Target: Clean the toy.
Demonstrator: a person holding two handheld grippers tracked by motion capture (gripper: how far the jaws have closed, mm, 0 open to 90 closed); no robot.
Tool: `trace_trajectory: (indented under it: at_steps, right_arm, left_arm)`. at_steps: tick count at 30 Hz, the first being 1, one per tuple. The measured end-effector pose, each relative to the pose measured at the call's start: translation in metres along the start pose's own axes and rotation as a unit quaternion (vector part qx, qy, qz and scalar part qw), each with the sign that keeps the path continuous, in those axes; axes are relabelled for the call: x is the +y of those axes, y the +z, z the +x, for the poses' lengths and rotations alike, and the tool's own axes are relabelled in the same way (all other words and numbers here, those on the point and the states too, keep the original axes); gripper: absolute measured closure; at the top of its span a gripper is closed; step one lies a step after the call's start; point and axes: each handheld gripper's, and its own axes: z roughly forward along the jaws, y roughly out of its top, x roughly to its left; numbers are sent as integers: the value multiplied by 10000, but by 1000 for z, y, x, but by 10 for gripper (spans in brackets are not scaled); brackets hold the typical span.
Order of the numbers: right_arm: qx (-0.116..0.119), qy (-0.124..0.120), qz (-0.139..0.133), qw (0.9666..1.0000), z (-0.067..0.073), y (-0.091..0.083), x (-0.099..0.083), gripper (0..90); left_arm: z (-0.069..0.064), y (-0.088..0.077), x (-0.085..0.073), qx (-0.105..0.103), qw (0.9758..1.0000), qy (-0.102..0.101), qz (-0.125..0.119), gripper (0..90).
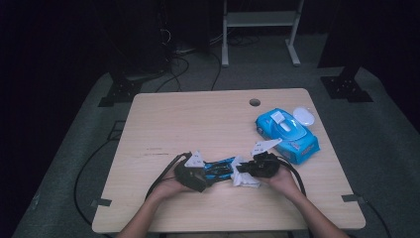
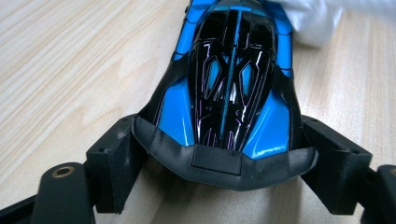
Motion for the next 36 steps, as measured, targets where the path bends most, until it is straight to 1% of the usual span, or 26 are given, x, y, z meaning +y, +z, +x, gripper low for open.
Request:
trace_trajectory:
  at_steps: [2, 3, 4, 5, 7, 9, 10, 12, 13, 16, 18, 21, 23, 24, 25, 26, 28, 29, 30, 31, 32, 36]
  right_arm:
    - [-16, -72, 3, 10000, 4, 2, 0, 814]
    - [-67, -126, 11, 9999, 6, 4, 0, 815]
    - [-72, -148, -22, 9999, 6, 4, -1, 818]
    - [-64, -127, -33, 9999, 6, 3, -1, 818]
    - [-64, -119, -41, 9999, 6, 1, -3, 817]
    - [-43, -103, -85, 9999, 7, -1, -3, 818]
    - [-47, -122, -68, 9999, 7, -2, -3, 818]
    - [-21, -108, -49, 9999, 8, -3, -3, 818]
    - [-4, -110, -29, 9999, 8, -2, -3, 818]
    - [-35, -217, 85, 9997, 9, 0, -4, 821]
    - [-44, -230, 76, 9997, 9, 0, -5, 827]
    - [-67, -296, 98, 9995, 9, 0, -5, 834]
    - [-76, -331, 104, 9994, 10, 0, -6, 840]
    - [-76, -342, 120, 9993, 10, 0, -6, 845]
    - [-55, -341, 150, 9993, 10, 0, -6, 849]
    - [-30, -355, 231, 9991, 10, 0, -6, 849]
    - [-20, -345, 278, 9990, 10, 0, -5, 847]
    - [-44, -362, 260, 9990, 10, -1, -4, 847]
    - [-70, -338, 153, 9993, 10, -4, -1, 847]
    - [-66, -308, 114, 9994, 9, -4, 1, 847]
    - [-88, -309, 106, 9994, 9, -4, 2, 847]
    - [-142, -322, 157, 9993, 9, 6, 5, 847]
  left_arm:
    - [0, -2, 1, 42, 10000, -11, 61, 188]
    - [0, -2, 2, 14, 10000, -59, 62, 170]
    - [1, -4, 2, -24, 9999, -101, 24, 159]
    - [2, -5, 2, -50, 9998, -194, -81, 159]
    - [6, -9, 2, -151, 9994, -266, -139, 158]
    - [8, -13, 2, -193, 9982, -465, -319, 145]
    - [11, -16, 1, -251, 9973, -563, -407, 145]
    - [12, -18, 0, -302, 9961, -677, -487, 145]
    - [13, -19, 0, -315, 9958, -709, -479, 145]
    - [13, -21, 0, -301, 9960, -704, -464, 145]
    - [14, -21, 0, -296, 9953, -762, -525, 145]
    - [18, -22, 0, -243, 9938, -910, -596, 145]
    - [20, -21, 0, -171, 9934, -1002, -537, 145]
    - [20, -19, -1, -176, 9932, -1045, -480, 148]
    - [20, -18, -1, -174, 9934, -1050, -438, 151]
    - [20, -17, -1, -174, 9932, -1059, -455, 151]
    - [20, -17, -1, -140, 9934, -1053, -433, 152]
    - [20, -17, 0, -98, 9938, -1029, -403, 164]
    - [20, -17, 0, -51, 9939, -1022, -403, 178]
    - [20, -16, 0, -42, 9937, -1042, -403, 178]
    - [21, -16, 0, -40, 9935, -1066, -408, 178]
    - [21, -15, 0, -9, 9938, -1043, -384, 178]
